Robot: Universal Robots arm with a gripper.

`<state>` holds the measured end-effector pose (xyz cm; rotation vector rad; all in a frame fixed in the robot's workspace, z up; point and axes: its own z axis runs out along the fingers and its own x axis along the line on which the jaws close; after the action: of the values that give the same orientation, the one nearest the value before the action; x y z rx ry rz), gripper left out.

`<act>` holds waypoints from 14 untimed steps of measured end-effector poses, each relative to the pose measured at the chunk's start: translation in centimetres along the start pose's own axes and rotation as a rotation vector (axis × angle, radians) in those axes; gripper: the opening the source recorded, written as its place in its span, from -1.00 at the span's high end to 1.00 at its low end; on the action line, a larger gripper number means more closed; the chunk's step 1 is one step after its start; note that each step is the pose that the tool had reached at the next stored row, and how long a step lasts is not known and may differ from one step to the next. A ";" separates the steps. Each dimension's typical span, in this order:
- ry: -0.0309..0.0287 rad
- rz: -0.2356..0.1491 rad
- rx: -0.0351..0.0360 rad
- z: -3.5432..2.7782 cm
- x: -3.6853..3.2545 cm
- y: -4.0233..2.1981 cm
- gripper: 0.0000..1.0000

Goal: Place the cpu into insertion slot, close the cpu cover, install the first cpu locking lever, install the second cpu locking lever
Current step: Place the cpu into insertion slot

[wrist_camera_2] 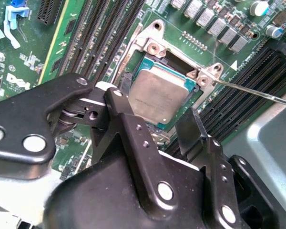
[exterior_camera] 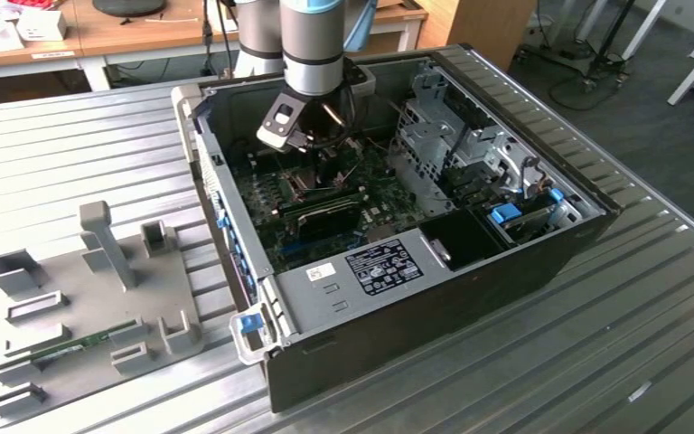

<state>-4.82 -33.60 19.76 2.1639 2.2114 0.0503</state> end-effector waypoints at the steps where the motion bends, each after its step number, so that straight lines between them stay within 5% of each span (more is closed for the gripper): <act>1: 0.0000 0.000 0.0000 0.14 0.00 -0.01 -0.30; 5: 0.0001 0.000 -0.0002 0.71 0.10 -0.04 -0.30; 14: -0.0001 0.000 -0.0001 0.73 0.37 -0.04 -0.30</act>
<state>-4.83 -33.24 19.02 2.1637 2.2114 0.0503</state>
